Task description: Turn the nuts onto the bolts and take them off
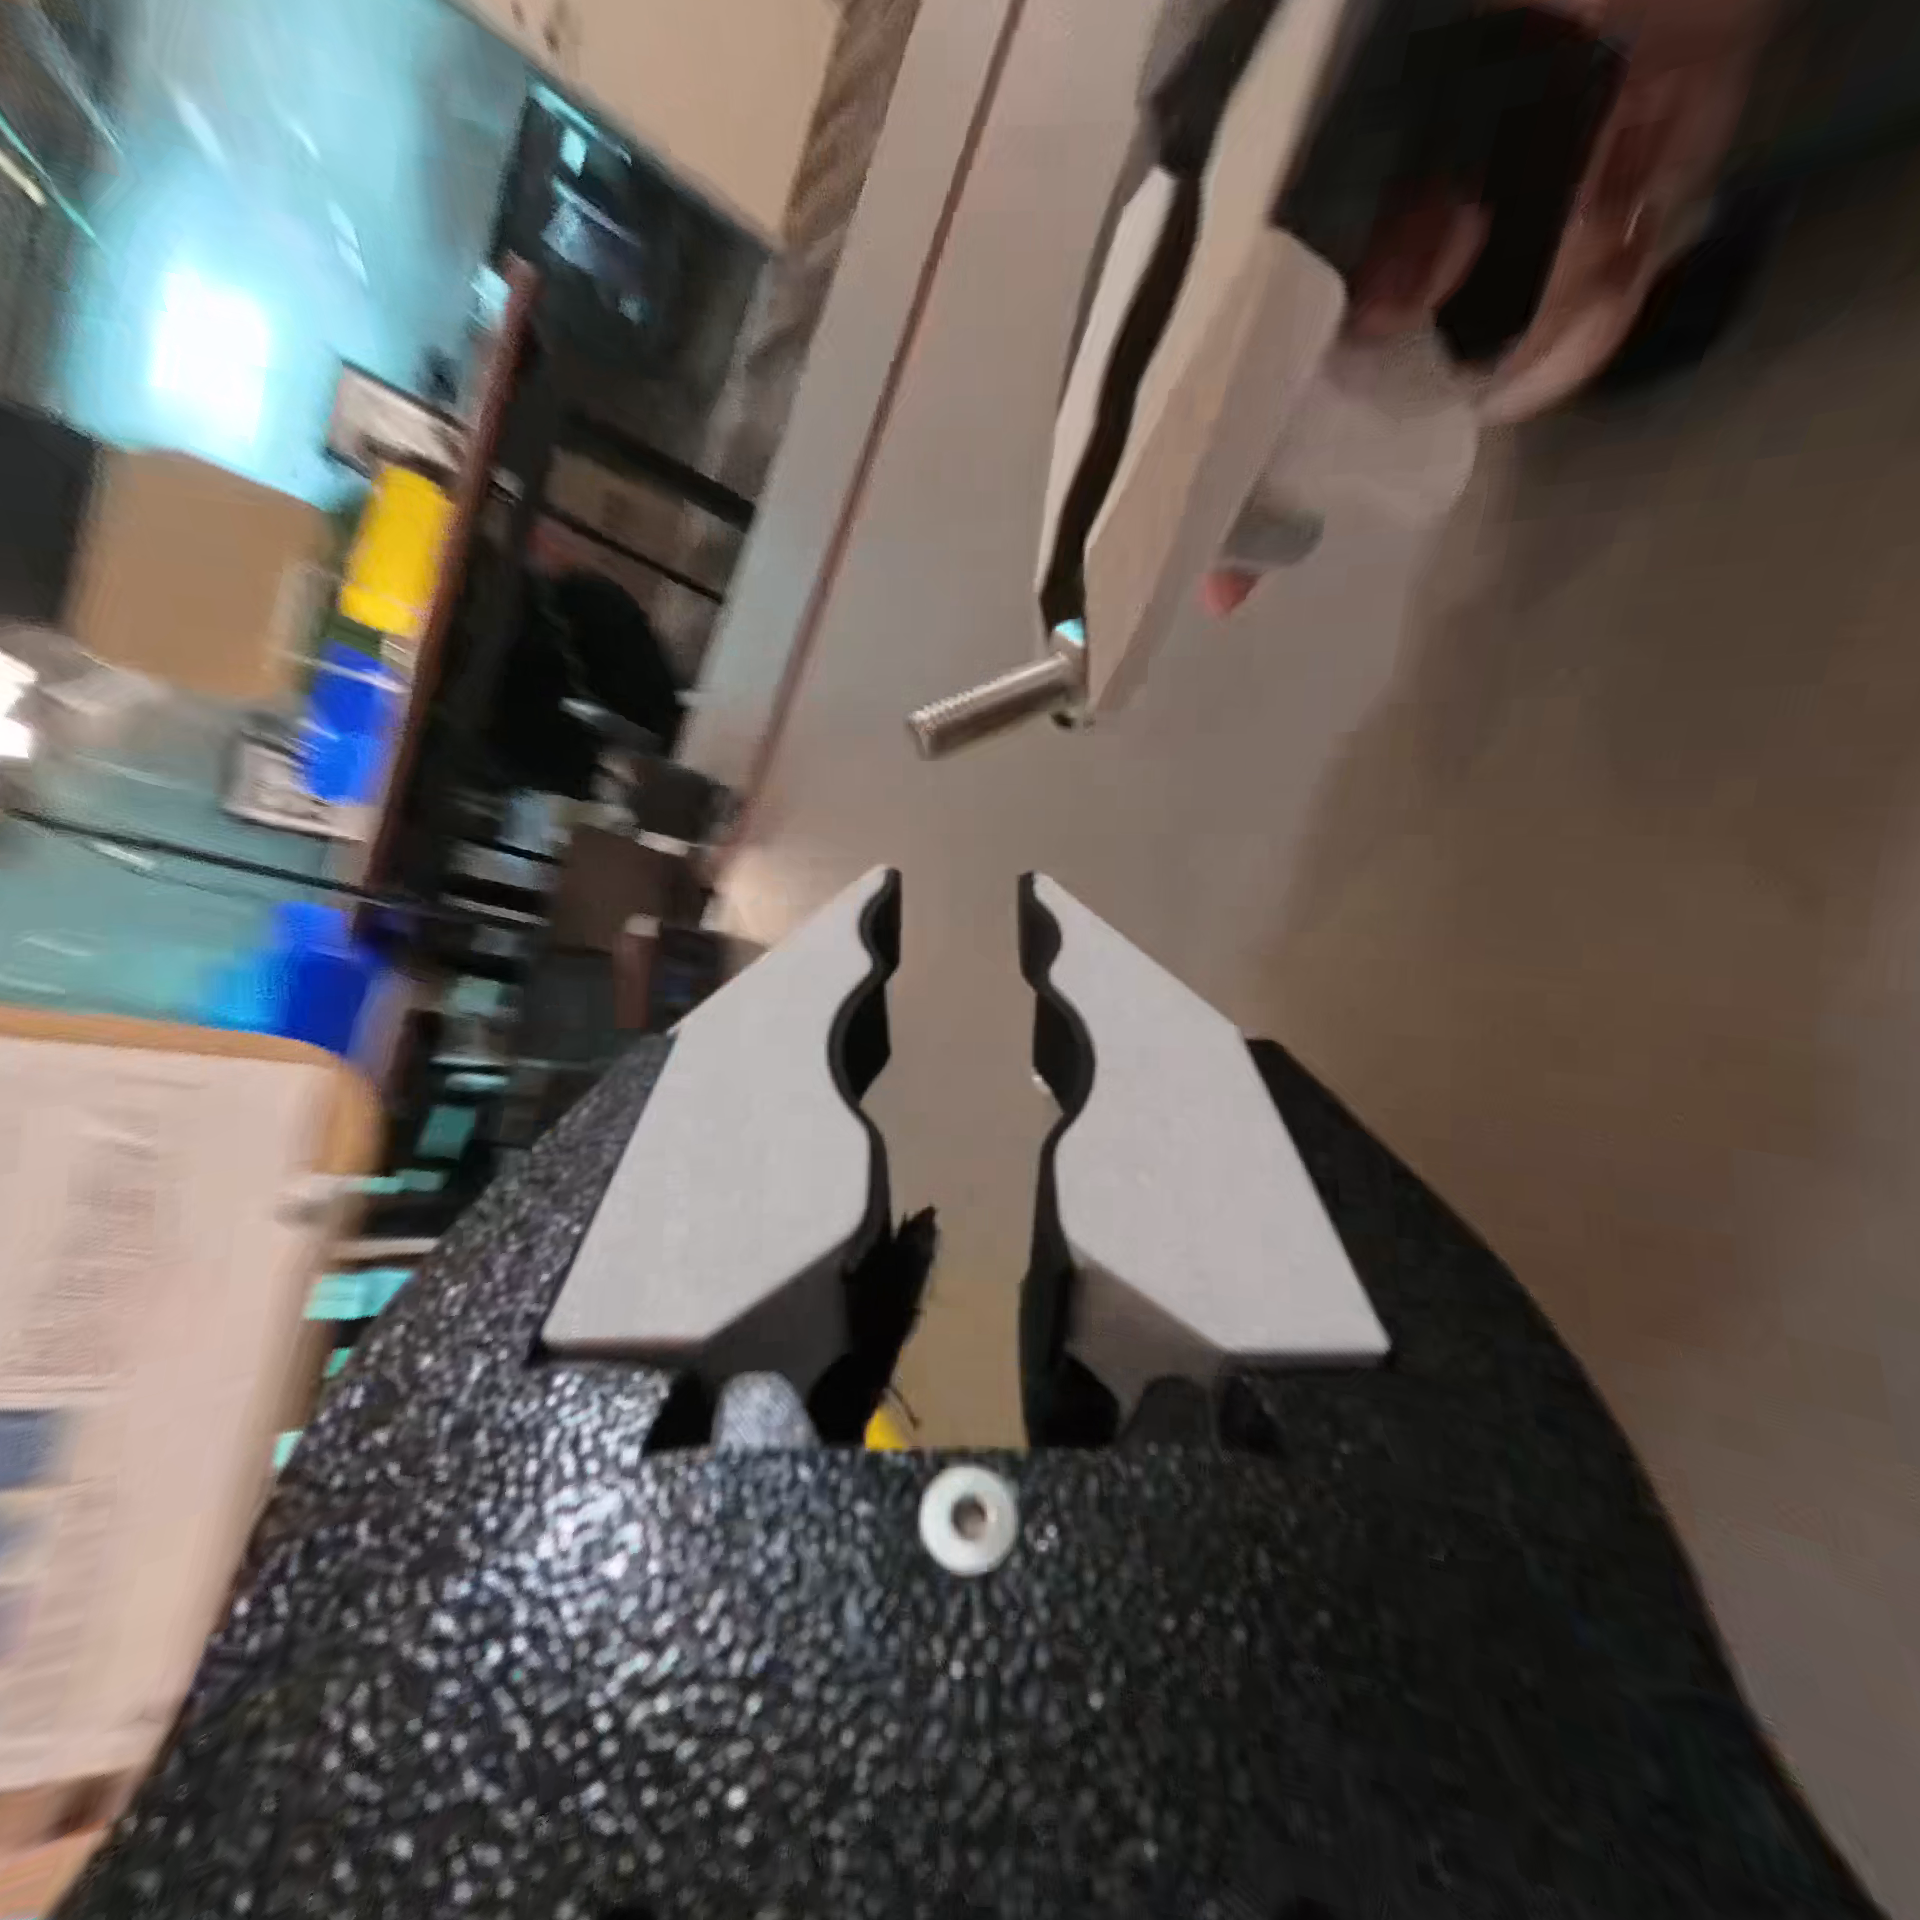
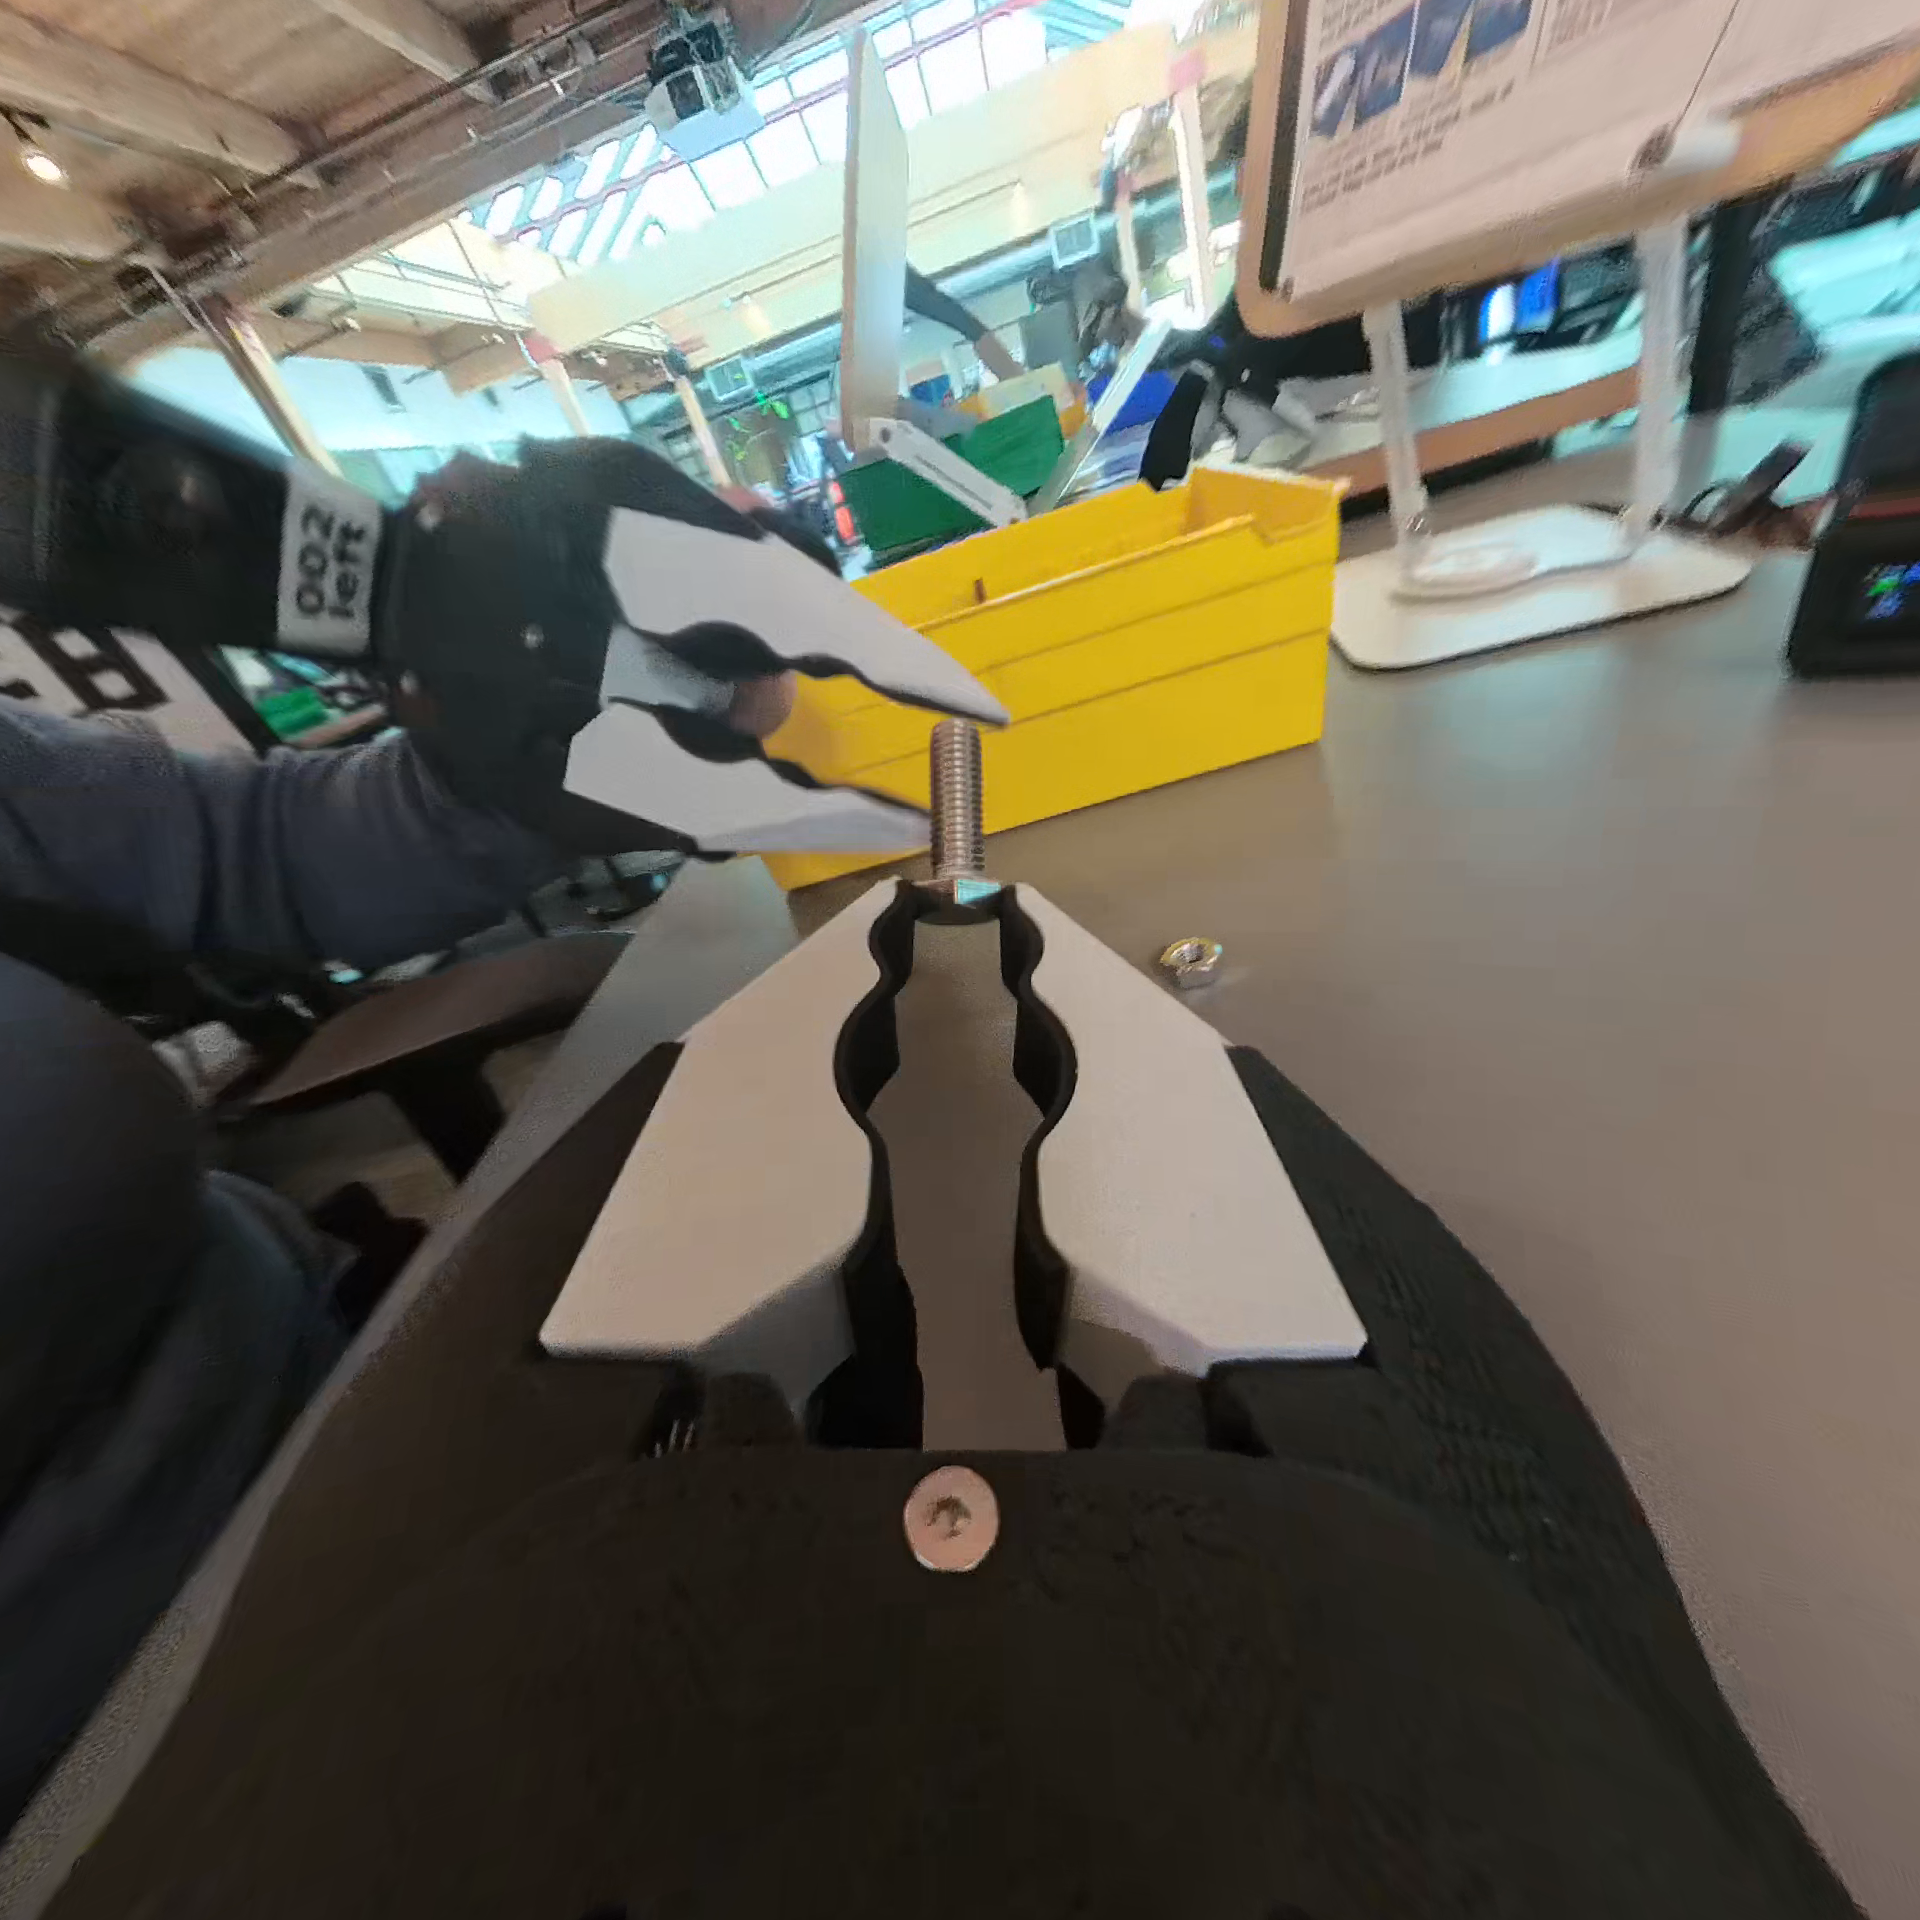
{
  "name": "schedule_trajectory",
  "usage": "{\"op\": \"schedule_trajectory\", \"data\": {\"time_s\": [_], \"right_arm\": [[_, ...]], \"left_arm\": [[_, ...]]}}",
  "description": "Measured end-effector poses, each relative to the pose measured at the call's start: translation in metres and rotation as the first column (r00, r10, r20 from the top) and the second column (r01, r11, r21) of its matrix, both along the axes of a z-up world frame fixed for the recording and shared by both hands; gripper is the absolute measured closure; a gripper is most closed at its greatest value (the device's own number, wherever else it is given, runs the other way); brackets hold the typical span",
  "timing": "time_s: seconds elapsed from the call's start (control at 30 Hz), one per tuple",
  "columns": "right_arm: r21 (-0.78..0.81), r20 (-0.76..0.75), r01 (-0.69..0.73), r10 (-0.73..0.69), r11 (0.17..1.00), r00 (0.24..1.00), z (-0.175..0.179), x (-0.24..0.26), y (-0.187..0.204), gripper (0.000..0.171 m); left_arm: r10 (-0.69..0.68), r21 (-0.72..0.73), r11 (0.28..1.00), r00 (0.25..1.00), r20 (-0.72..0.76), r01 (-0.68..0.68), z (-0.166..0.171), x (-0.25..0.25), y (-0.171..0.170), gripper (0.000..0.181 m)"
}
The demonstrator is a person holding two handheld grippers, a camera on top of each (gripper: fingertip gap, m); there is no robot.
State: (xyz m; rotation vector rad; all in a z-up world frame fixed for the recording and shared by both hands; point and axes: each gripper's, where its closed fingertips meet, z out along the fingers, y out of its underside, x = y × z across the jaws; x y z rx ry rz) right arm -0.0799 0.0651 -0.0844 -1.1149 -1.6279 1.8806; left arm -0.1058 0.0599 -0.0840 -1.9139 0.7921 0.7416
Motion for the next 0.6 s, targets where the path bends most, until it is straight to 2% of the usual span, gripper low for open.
{"op": "schedule_trajectory", "data": {"time_s": [0.07,0.1,0.17,0.23,0.33,0.4,0.47,0.5,0.57,0.6], "right_arm": [[0.059,-0.067,0.047,-0.043,0.997,0.997,0.003,0.0,0.003,0.156],[0.089,-0.099,0.078,-0.069,0.993,0.993,0.005,-0.001,0.006,0.156],[0.126,-0.136,0.117,-0.1,0.985,0.986,0.006,-0.002,0.009,0.156],[0.132,-0.143,0.099,-0.08,0.986,0.987,0.006,0.001,0.008,0.156],[0.168,-0.164,0.082,-0.054,0.982,0.985,0.006,0.003,0.005,0.156],[0.199,-0.172,0.076,-0.042,0.977,0.984,0.004,0.003,0.003,0.156],[0.215,-0.177,0.063,-0.024,0.975,0.984,0.004,0.005,0.0,0.156],[0.222,-0.178,0.057,-0.017,0.973,0.984,0.003,0.006,-0.001,0.156],[0.226,-0.188,0.063,-0.02,0.972,0.982,0.005,0.008,-0.001,0.156],[0.22,-0.174,0.061,-0.023,0.974,0.984,0.004,0.009,0.0,0.155]], "left_arm": [[0.01,-0.006,1.0,0.962,0.273,-0.009,-0.006,0.009,0.002,0.152],[-0.011,0.007,1.0,0.914,0.406,0.009,-0.006,0.016,0.003,0.148],[-0.083,0.071,0.996,0.768,0.634,0.049,0.003,0.03,0.006,0.141],[-0.136,0.157,0.987,0.626,0.768,0.022,0.014,0.029,0.01,0.139],[-0.155,0.187,0.982,0.509,0.847,-0.011,0.014,0.025,0.015,0.142],[-0.17,0.183,0.983,0.435,0.884,0.013,0.011,0.032,0.017,0.143],[-0.205,0.207,0.978,0.371,0.906,0.034,0.014,0.037,0.017,0.156],[-0.232,0.229,0.972,0.343,0.91,0.049,0.018,0.039,0.017,0.172],[-0.248,0.239,0.969,0.313,0.917,0.068,0.02,0.041,0.017,0.173],[-0.233,0.223,0.972,0.322,0.917,0.068,0.017,0.04,0.018,0.174]]}}
